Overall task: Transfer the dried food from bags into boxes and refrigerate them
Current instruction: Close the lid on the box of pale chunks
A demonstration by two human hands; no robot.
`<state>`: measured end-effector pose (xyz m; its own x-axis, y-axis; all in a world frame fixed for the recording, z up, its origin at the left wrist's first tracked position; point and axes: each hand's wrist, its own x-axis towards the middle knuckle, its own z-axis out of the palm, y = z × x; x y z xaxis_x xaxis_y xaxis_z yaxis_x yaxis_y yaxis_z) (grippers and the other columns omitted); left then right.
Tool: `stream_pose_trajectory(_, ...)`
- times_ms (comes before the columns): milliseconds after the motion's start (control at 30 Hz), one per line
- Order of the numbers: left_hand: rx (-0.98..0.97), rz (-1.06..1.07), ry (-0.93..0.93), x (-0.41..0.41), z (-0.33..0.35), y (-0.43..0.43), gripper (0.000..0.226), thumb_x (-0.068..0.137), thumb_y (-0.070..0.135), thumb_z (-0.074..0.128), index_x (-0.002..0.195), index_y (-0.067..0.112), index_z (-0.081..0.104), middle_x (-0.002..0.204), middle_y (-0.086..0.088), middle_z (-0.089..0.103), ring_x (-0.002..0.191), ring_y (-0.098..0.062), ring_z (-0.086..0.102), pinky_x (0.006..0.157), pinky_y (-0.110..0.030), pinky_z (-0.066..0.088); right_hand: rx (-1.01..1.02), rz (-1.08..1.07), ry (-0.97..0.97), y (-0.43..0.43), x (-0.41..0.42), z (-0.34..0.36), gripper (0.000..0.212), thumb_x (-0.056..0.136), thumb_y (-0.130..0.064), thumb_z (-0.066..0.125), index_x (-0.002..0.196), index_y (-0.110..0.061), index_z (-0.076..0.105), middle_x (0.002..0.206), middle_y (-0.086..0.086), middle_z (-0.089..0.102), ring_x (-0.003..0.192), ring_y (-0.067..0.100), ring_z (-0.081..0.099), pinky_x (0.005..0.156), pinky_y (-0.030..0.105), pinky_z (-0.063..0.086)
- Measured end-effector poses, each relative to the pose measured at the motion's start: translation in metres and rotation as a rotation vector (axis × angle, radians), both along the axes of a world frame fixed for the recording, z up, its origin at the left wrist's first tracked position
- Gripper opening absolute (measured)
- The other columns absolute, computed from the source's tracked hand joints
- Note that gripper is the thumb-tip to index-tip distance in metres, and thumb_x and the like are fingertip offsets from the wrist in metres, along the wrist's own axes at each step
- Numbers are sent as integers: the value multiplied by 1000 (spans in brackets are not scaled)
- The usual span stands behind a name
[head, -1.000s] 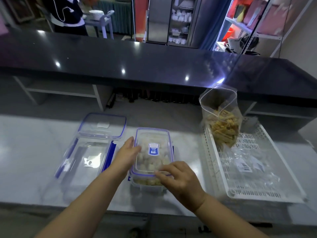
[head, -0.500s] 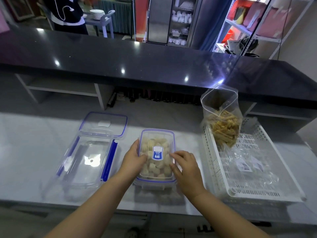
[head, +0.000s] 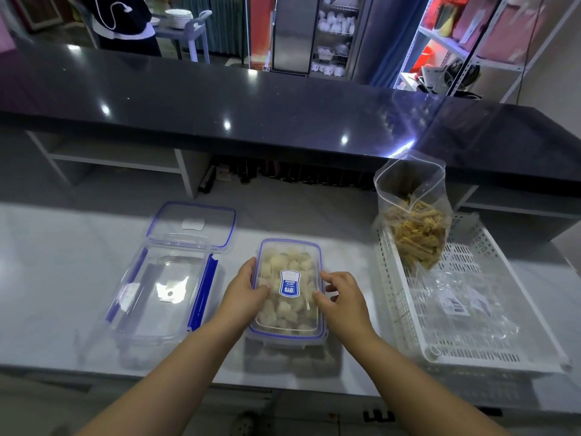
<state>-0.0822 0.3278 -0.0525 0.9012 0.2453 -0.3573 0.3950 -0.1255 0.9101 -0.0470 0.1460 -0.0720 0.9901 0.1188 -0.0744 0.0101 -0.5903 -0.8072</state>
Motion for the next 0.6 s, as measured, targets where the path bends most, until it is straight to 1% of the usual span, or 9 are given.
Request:
stream_pose_trajectory(100,-60,-1,9,-3,-5,4,52,92,8,53,138,25,37,122,5,57,105,-16,59,88,-37,55,33,4,23,-2,-4,-3,37,89,-22,63,125,-21,55,117,-10,50,96,5,57,81,25,54)
stream_pose_trajectory(167,-104,18,24,-4,-6,6,44,91,10,55,131,23,44,119,2,60,102,-17,62,86,-38,55,75,-27,72,-1,-4,-3,38,89,-24,64,125,-24,53,119,-9,50,97,7,57,82,30,55)
stream_pose_trajectory(267,-117,31,52,-7,-10,8,41,91,16,58,130,20,46,117,-1,62,100,-18,63,79,-33,56,143,-76,188,2,-4,-2,41,89,-26,63,126,-19,48,116,-7,49,95,9,55,80,31,55)
stream_pose_trajectory(367,-117,47,77,-9,-13,9,46,90,20,61,132,17,44,124,-5,59,101,-19,62,75,-30,56,136,-70,230,1,-4,-3,46,90,-29,62,130,-14,46,119,-3,50,97,12,54,81,32,54)
stream_pose_trajectory(433,-107,62,121,-7,-13,10,53,89,22,62,136,14,39,131,-6,55,106,-22,60,81,-33,54,159,-89,297,-1,-3,-1,53,91,-31,61,136,-11,41,124,2,50,104,16,55,80,30,52)
stream_pose_trajectory(500,-87,64,175,-4,-15,12,60,88,26,63,139,11,36,134,-8,52,112,-26,57,89,-38,52,208,-120,390,-1,0,0,61,91,-33,61,141,-9,36,130,6,51,110,21,58,82,32,53)
stream_pose_trajectory(533,-80,55,198,-3,-16,14,61,87,28,64,139,9,36,133,-8,53,112,-26,58,92,-40,51,228,-124,429,-1,0,1,61,91,-33,60,141,-9,34,129,6,52,107,22,60,78,31,55)
stream_pose_trajectory(600,-83,21,217,-1,-18,18,58,86,30,65,135,9,43,128,-8,59,106,-25,62,92,-43,52,248,-116,466,0,0,2,58,93,-33,57,140,-10,35,122,4,54,98,20,62,65,26,54)
